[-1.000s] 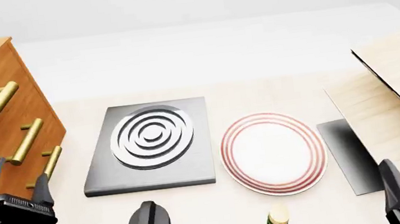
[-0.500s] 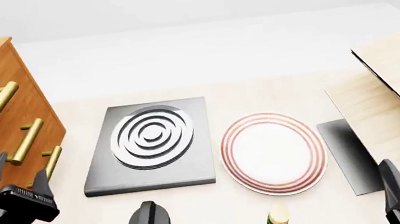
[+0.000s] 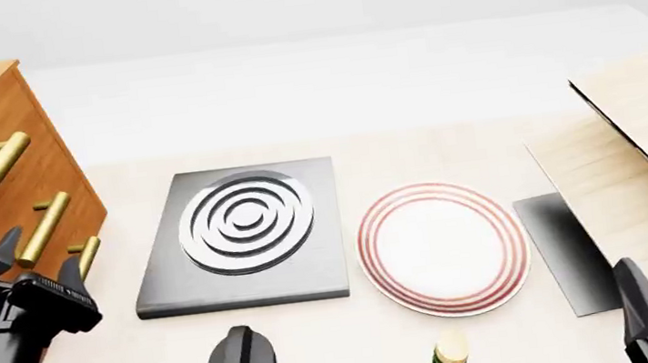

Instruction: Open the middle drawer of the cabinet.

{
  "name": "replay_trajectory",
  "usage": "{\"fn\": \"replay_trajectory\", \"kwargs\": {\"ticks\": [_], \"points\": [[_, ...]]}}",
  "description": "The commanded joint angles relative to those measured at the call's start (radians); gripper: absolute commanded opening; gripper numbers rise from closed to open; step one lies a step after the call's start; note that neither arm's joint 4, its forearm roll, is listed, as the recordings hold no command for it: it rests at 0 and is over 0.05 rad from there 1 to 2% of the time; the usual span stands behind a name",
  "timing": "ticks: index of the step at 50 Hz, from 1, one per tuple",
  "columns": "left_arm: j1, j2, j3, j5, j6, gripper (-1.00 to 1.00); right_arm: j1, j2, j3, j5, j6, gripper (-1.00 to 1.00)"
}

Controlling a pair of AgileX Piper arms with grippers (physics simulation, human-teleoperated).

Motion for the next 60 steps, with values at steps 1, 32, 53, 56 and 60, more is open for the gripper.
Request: {"fn": "replay_trajectory", "kwargs": {"ticks": [1, 32, 53, 56, 60], "points": [[0.004, 0.07, -0.047, 0.0, 0.008, 1.0, 0.0, 0.0, 0.0, 0.0, 0.0, 1.0], [0.059, 0.098, -0.066, 0.0, -0.011, 1.0, 0.0, 0.0, 0.0, 0.0, 0.0, 1.0], [0.057, 0.152, -0.079, 0.0, 0.004, -1.0, 0.0, 0.0, 0.0, 0.0, 0.0, 1.0], [0.051, 0.164, -0.082, 0.0, 0.021, -1.0, 0.0, 0.0, 0.0, 0.0, 0.0, 1.0], [0.052, 0.168, -0.085, 0.0, 0.039, -1.0, 0.0, 0.0, 0.0, 0.0, 0.0, 1.0]]}}
